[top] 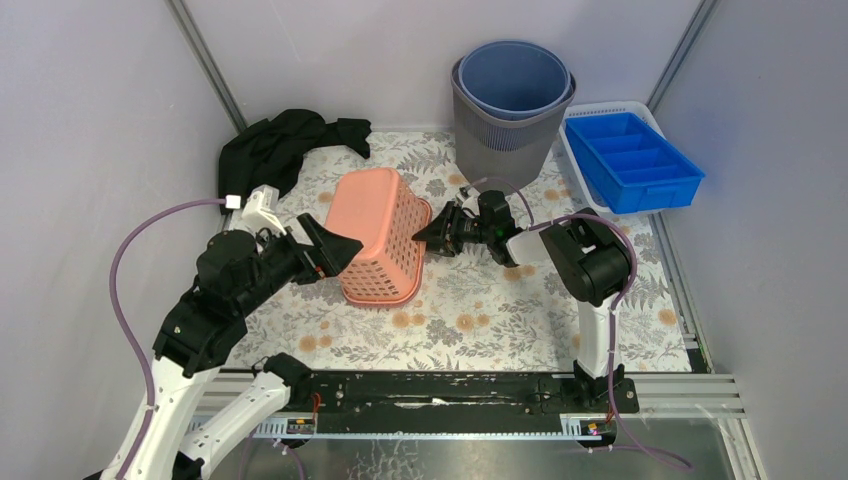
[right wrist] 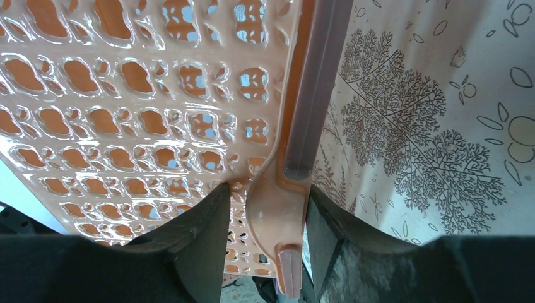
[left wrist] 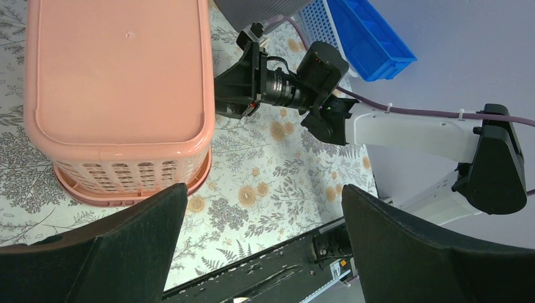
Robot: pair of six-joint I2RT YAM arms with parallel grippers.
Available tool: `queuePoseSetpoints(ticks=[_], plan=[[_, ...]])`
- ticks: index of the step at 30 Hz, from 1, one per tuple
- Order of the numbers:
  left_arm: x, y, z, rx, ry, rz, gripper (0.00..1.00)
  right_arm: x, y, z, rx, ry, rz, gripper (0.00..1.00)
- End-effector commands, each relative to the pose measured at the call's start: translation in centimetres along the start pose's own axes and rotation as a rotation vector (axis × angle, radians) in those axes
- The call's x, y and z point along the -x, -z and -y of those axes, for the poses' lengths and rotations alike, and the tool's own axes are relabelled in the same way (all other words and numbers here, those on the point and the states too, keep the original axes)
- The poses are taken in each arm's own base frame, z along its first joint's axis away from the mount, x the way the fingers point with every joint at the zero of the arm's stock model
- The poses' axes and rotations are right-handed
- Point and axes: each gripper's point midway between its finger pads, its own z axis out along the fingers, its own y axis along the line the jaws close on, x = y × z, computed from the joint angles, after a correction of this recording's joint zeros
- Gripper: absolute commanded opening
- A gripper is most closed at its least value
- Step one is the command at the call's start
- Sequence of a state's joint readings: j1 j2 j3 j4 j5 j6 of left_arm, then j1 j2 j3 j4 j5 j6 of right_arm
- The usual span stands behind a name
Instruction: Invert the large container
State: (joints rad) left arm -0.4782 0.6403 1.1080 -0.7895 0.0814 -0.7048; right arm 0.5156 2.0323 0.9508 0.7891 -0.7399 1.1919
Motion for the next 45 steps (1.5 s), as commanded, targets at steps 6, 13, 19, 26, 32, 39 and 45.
queuePoseSetpoints(ticks=[6,13,19,26,32,39,45], plan=[[0.9,-0.4,0.9,-0.047,-0.003,0.043,1.00,0.4,0.3,0.1,-0.039,0.033,0.026,0.40],[0.7,-0.4,0.8,-0.047,0.000,0.040,1.00,0.3,0.5,-0.6,0.004,0.034,0.025,0.48],[0.7,-0.3,0.9,-0.049,0.003,0.040,1.00,0.3,0.9,-1.7,0.070,0.026,0.028,0.48],[0.6,-0.4,0.8,-0.046,0.005,0.037,1.00,0.4,1.1,-2.2,0.104,0.022,0.028,0.54],[0.7,-0.5,0.9,-0.047,0.005,0.036,1.00,0.4,1.2,-2.1,0.106,0.018,0.028,0.55],[0.6,-0.5,0.8,-0.047,0.005,0.036,1.00,0.5,1.0,-0.7,0.046,0.008,0.027,0.53],[0.6,-0.8,0.8,-0.047,0.006,0.034,1.00,0.8,1.2,1.2,-0.095,0.056,0.044,0.49]])
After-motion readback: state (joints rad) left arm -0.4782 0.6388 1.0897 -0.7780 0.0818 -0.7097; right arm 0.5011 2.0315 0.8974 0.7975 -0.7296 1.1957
